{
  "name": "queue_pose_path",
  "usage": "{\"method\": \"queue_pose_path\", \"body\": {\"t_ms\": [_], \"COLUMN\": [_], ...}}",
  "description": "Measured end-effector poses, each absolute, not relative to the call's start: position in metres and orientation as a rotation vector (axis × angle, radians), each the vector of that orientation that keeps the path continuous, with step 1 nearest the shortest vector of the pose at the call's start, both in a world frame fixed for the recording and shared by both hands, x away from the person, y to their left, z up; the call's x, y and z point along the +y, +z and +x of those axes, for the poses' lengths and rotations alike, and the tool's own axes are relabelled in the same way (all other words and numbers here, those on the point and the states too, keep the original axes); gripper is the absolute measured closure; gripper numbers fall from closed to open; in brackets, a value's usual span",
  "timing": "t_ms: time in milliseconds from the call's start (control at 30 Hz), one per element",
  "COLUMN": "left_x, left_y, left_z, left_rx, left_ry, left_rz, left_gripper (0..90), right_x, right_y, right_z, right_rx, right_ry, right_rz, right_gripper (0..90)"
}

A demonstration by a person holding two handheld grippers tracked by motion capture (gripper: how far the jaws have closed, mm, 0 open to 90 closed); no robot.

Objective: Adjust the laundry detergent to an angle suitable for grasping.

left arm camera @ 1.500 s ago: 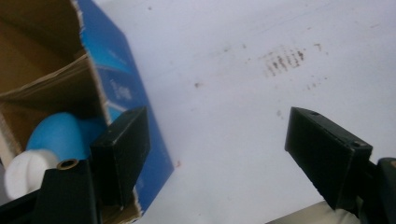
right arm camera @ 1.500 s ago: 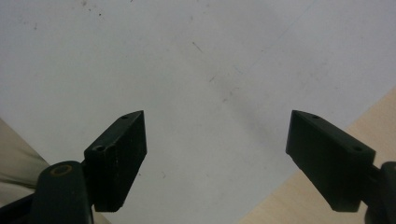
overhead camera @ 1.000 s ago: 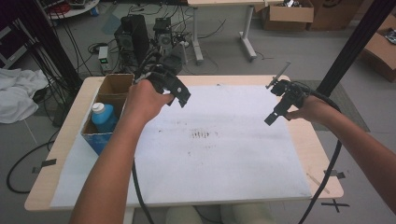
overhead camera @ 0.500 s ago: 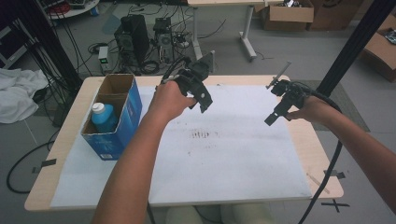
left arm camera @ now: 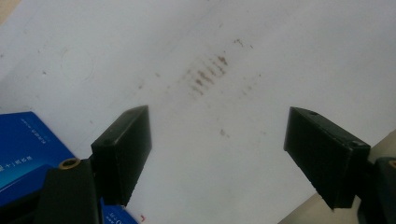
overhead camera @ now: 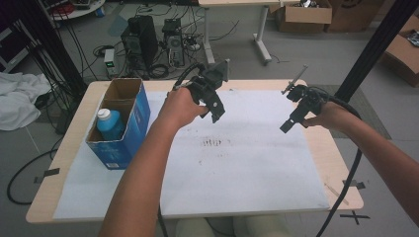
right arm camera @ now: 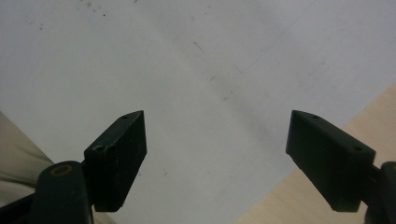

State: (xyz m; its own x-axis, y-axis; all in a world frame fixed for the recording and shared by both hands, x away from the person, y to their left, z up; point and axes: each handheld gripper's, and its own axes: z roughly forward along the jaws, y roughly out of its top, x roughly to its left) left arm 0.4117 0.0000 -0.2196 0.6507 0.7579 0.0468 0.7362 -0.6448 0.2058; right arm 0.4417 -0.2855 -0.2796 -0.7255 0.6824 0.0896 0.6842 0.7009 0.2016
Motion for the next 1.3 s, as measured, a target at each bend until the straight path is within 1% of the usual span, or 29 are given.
{"method": "queue_pose_path", "body": {"t_ms": [833, 1300], "left_x": [0.011, 0.01], "left_y": [-0.217, -0.216], "left_z": [0.41, 0.407], "left_rx": [1.258, 1.263], "left_ry": [0.188, 0.189], "left_rz": [2.682, 2.661], "left_gripper": [23.9, 23.9], "right_x": [-0.28, -0.281], "right_y": [-0.28, -0.279], "right_z": [0.442, 0.442], "right_rx": [-2.892, -2.893], "right_ry": [-0.355, -0.356], "right_rz": [-1.146, -1.143], "right_gripper": [20.3, 20.2]}}
